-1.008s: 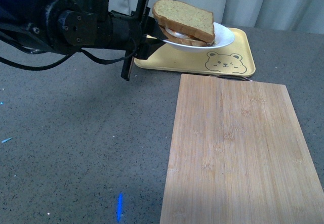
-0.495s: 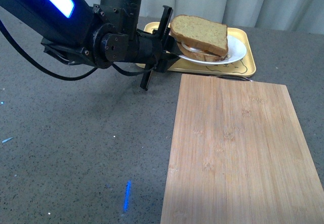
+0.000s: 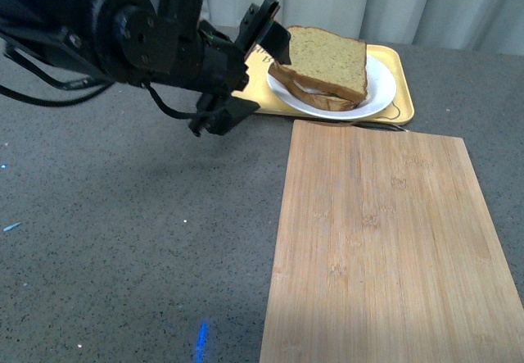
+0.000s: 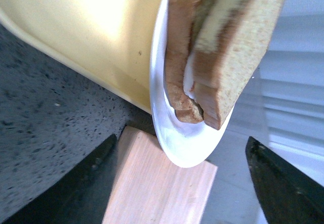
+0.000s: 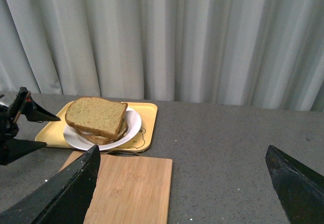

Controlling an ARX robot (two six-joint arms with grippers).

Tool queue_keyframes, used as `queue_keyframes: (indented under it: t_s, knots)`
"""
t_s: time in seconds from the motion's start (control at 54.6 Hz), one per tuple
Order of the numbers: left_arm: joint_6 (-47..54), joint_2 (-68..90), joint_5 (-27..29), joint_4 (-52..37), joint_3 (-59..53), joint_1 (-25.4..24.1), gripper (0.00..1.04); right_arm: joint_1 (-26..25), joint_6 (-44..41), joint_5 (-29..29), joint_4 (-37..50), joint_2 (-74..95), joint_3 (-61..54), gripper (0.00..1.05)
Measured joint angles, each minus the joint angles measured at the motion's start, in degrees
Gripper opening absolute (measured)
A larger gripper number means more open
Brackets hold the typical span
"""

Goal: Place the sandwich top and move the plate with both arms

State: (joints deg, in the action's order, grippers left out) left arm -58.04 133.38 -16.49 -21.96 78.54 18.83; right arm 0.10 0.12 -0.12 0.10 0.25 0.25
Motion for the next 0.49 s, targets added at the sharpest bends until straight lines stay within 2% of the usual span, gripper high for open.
queue_keyframes:
  t_s: [0.055,0.073,0.092,0.11,0.165,0.22,0.33,0.385,0.458,0.495]
  knots:
    - [5.22,-2.8,4.04,-0.17,-2.4,0.17,0.88,0.0,0.02,0.0,0.0,0.0,0.0,0.95]
    - [10.1,-3.26,8.55,-2.78,-3.78,0.57,0.87,0.0,0.0,0.0,0.0,0.0,0.0,0.95]
    - [12.11,-3.54,11.02,-5.2,-4.66,0.63,0.86,0.0,0.02,0.02,0.0,0.0,0.0,0.95]
    - [16.5,-3.98,16.04,-11.06,-6.58,0.7,0.82,0.0,0.02,0.0,0.0,0.0,0.0,0.95]
    - [28.61,-5.29,26.53,-26.43,-12.94,0.59,0.72,0.0,0.0,-0.02,0.0,0.0,0.0,0.95]
    - [38.29,-7.08,31.52,-37.33,-19.71,-0.02,0.63,0.0,0.0,0.02,0.0,0.0,0.0,0.95]
    - [49.99,-13.2,31.76,-49.81,-31.41,-2.69,0.46,0.0,0.02,0.04,0.0,0.0,0.0,0.95]
    - [52.89,-17.53,30.84,-52.33,-36.5,-4.17,0.36,0.0,0.02,0.02,0.0,0.0,0.0,0.95]
    - [55.45,-24.61,28.94,-54.1,-44.78,-6.4,0.17,0.0,0.0,-0.02,0.0,0.0,0.0,0.95]
    - [55.89,-26.08,28.39,-54.27,-46.9,-6.95,0.11,0.0,0.0,0.0,0.0,0.0,0.0,0.95]
